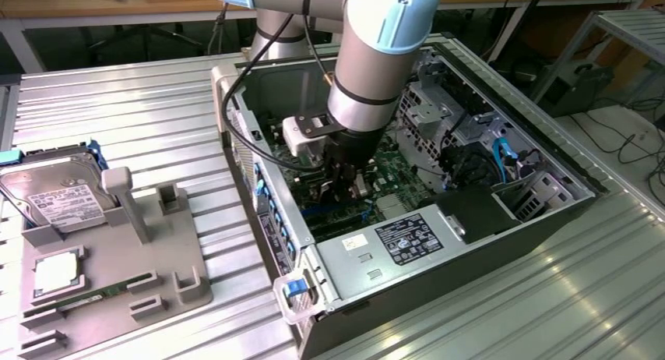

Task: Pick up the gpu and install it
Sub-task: 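Insert the gpu into the slot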

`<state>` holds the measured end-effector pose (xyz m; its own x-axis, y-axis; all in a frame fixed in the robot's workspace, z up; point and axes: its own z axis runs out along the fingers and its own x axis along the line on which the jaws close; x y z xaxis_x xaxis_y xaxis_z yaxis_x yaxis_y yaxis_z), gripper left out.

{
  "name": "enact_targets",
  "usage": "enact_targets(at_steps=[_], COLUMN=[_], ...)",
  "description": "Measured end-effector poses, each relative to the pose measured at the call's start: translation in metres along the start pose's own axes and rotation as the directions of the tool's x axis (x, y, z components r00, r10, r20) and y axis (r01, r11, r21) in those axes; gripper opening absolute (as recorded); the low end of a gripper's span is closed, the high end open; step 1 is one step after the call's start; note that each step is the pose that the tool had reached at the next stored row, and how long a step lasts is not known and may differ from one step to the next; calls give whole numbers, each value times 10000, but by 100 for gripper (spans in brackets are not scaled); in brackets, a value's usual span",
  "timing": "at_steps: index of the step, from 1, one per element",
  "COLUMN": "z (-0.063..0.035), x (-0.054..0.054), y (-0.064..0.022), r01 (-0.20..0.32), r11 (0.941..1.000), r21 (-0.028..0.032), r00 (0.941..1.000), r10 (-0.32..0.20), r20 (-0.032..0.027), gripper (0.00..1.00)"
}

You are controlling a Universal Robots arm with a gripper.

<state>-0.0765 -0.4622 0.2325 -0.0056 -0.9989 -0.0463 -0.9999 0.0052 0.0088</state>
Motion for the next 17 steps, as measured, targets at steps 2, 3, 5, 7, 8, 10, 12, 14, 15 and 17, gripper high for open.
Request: enact_targets(at_steps=[2, 3, 5, 7, 8, 10, 12, 14, 15, 17], z=[-8, -26, -69, -85, -85, -86, -87, -87, -87, -87], x=[-2, -5, -4, -5, -5, -5, -4, 11, 11, 11], y=[0, -1, 0, 0, 0, 1, 1, 1, 1, 1], r01=[0, 0, 1, 0, 0, 0, 0, -1, -1, -1], r11=[10000, 10000, 10000, 10000, 10000, 10000, 10000, 10000, 10000, 10000], r21=[1, 11, 3, 3, 3, 3, 2, 2, 1, 1], r00=[10000, 10000, 10000, 10000, 10000, 10000, 10000, 10000, 10000, 10000], r10=[0, 0, -1, 0, 0, 0, 0, 1, 1, 1], r20=[2, 15, -23, -31, -30, -32, -35, -41, -42, -42], gripper=[28, 28, 28, 28, 28, 28, 28, 28, 28, 28])
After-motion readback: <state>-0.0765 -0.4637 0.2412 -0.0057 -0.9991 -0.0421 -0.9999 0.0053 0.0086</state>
